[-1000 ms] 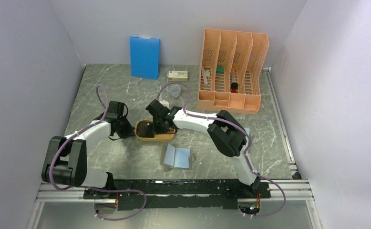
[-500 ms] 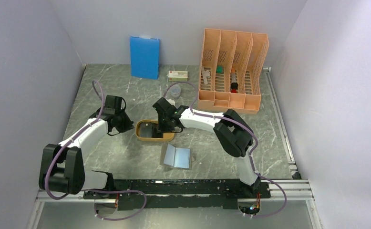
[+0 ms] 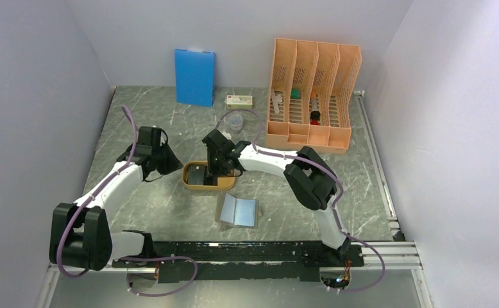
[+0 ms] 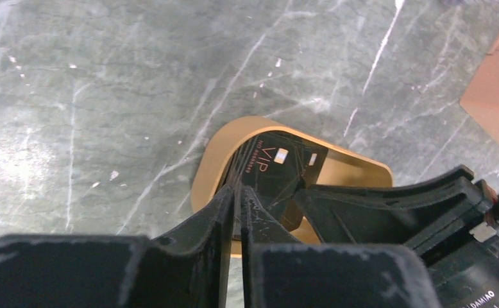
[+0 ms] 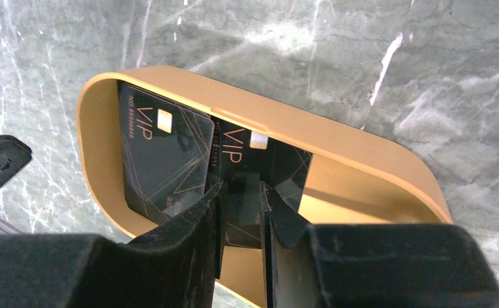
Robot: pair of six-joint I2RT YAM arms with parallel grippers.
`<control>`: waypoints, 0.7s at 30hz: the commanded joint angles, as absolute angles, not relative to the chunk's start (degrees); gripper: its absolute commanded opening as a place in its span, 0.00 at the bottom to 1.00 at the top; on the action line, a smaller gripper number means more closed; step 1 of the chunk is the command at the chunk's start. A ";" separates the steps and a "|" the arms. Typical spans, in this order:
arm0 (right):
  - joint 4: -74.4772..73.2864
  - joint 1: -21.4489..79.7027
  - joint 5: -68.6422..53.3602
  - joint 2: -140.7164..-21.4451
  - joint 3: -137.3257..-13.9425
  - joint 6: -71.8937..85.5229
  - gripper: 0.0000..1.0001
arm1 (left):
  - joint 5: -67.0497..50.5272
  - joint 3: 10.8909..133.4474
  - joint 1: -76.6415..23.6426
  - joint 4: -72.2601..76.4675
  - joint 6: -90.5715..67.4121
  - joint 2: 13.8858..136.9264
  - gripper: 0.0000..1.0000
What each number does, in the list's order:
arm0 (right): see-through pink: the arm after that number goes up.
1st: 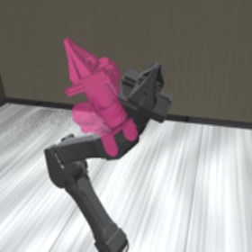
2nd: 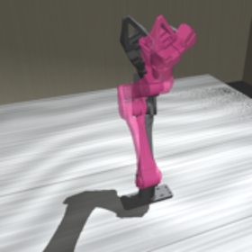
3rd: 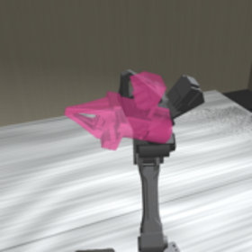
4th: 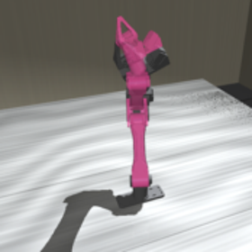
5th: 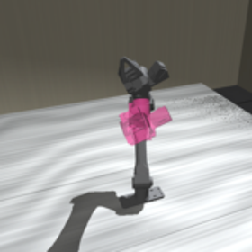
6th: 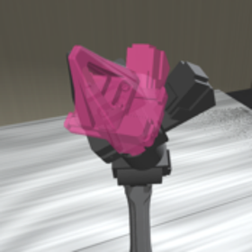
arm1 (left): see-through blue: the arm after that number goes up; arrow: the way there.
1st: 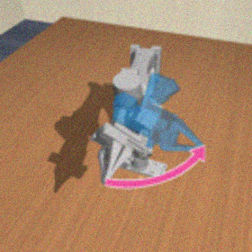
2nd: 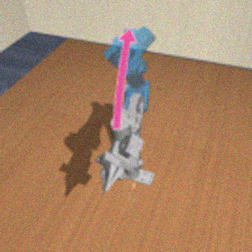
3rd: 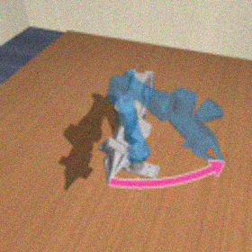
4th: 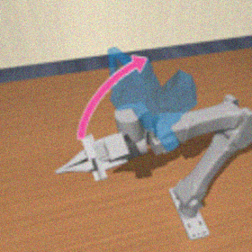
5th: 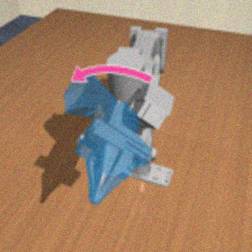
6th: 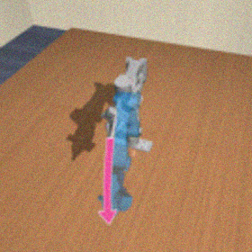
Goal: Put the credit cards into the card holder
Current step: Adjust the credit card in the storage box.
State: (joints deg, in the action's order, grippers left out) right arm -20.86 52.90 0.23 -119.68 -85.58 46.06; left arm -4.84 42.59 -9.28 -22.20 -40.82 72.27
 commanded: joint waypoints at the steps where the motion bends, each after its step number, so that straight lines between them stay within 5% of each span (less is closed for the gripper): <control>1: -20.81 53.69 -0.56 -121.27 -87.17 45.81 0.30 | -10.64 43.61 -10.45 -18.81 -38.29 71.72 0.18; 8: -19.29 53.15 3.31 -115.56 -82.01 48.08 0.40 | -5.13 44.73 -10.64 -22.80 -37.98 71.07 0.20; 16: -6.12 52.52 -5.39 -112.28 -76.09 49.58 0.59 | -3.77 43.33 -9.90 -22.45 -38.55 70.12 0.21; 21: -2.49 52.44 -7.39 -113.44 -75.56 50.89 0.61 | -5.51 42.10 -9.58 -21.60 -38.05 72.16 0.19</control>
